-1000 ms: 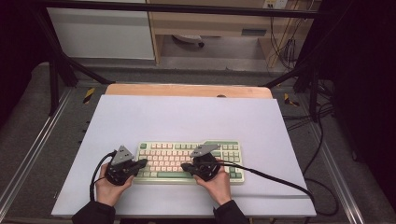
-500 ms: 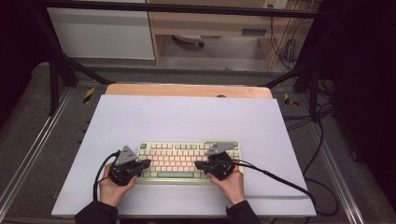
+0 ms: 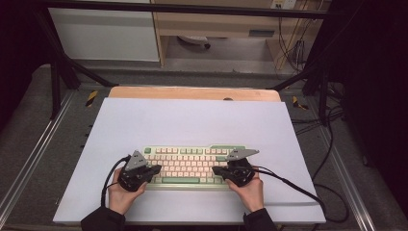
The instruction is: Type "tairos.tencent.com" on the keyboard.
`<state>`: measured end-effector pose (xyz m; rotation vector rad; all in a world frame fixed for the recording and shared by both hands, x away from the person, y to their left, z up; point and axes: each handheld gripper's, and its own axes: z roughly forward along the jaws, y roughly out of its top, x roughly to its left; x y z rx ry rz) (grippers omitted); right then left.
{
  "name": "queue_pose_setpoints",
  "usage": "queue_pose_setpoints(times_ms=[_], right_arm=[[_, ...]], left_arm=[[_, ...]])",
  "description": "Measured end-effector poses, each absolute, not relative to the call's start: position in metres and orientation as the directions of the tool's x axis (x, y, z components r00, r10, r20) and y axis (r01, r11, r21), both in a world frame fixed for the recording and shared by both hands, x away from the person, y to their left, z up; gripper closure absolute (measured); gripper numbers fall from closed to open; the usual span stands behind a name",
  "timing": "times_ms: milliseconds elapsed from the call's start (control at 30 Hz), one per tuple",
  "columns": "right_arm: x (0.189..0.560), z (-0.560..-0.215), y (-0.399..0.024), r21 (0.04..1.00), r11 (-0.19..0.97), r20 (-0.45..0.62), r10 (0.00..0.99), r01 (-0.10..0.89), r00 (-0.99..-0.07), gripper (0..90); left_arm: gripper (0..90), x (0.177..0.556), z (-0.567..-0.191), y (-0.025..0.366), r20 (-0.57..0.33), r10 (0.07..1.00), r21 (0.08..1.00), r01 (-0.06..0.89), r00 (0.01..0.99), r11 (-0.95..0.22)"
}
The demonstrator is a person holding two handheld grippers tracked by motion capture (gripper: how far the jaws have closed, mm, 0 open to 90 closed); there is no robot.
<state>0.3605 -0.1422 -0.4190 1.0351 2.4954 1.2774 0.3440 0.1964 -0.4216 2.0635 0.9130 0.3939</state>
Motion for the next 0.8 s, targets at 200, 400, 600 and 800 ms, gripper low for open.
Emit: queue_pose_setpoints(times_ms=[200, 400, 600, 800], right_arm=[[0.359, -0.420, -0.152, 0.763, 0.383, 0.173, 0.655, 0.521, -0.735, 90.0], [0.359, -0.418, -0.155, 0.772, 0.366, 0.182, 0.655, 0.519, -0.734, 90.0], [0.359, -0.421, -0.153, 0.768, 0.370, 0.184, 0.654, 0.522, -0.734, 90.0], [0.359, -0.422, -0.153, 0.769, 0.369, 0.184, 0.654, 0.522, -0.734, 90.0]], left_arm=[[89.7, 0.345, -0.424, 0.183, -0.038, 0.709, 0.787, 0.459, 0.704, -0.413], [89.7, 0.346, -0.429, 0.175, -0.033, 0.698, 0.774, 0.460, 0.716, -0.435], [89.7, 0.346, -0.431, 0.172, -0.033, 0.691, 0.774, 0.456, 0.722, -0.439], [89.7, 0.345, -0.434, 0.171, -0.028, 0.688, 0.771, 0.454, 0.725, -0.447]])
